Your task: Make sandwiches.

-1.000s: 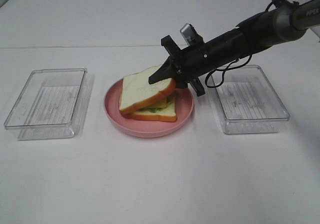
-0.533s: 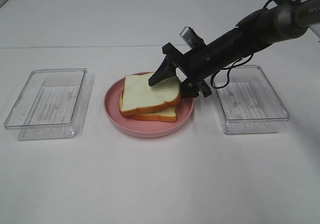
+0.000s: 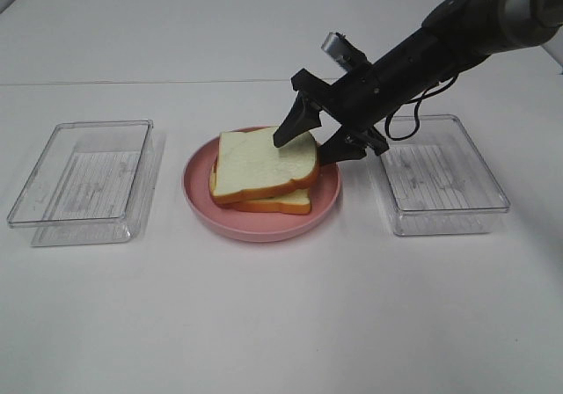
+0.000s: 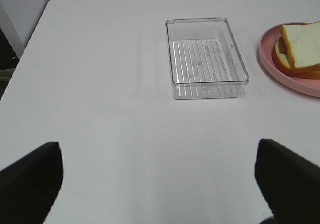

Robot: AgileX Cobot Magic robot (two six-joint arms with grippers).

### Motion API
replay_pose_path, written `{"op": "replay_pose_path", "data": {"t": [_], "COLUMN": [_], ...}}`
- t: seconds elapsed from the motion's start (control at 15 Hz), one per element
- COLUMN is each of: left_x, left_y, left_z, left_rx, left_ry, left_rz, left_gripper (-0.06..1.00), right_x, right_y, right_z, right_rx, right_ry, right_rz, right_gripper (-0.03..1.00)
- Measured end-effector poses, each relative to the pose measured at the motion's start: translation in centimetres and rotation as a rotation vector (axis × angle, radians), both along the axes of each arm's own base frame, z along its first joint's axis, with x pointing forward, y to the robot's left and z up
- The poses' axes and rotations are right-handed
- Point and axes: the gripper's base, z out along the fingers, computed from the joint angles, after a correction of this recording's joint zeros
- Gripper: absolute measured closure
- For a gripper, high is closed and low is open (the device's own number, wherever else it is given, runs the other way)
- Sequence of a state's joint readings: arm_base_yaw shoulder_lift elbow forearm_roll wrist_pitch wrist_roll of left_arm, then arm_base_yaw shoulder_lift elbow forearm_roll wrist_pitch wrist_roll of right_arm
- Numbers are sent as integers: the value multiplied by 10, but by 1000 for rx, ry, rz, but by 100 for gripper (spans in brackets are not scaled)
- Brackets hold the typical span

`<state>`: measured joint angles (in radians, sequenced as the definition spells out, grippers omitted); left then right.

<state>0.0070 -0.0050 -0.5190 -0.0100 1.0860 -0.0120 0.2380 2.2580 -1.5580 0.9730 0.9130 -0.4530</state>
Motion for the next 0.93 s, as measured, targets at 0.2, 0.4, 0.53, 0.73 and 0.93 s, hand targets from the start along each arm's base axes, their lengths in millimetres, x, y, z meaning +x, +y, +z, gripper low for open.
{"op": "replay_pose_path", "data": {"t": [0.2,0.4,0.53,0.73,0.93], "left_x": [0,0,0,0,0], "left_y": [0,0,0,0,0], "left_z": [0,0,0,0,0], "left_rx": [0,0,0,0,0], "left_ry": [0,0,0,0,0], "left_rz": [0,0,0,0,0], "left_gripper": [-2,-2,-2,-2,-2], "right_x": [-2,-1,-2,0,4], "right_y": [-5,-8,-10,-25,-49], "right_z": [13,23,34,88,128], "right_rx": [-60,-101,-114,-295,-527], "right_ry": [-25,-60,-83,-152,-176], "right_rz": [7,0,-6,-46,-70], "right_gripper": [29,29,29,8,4]}}
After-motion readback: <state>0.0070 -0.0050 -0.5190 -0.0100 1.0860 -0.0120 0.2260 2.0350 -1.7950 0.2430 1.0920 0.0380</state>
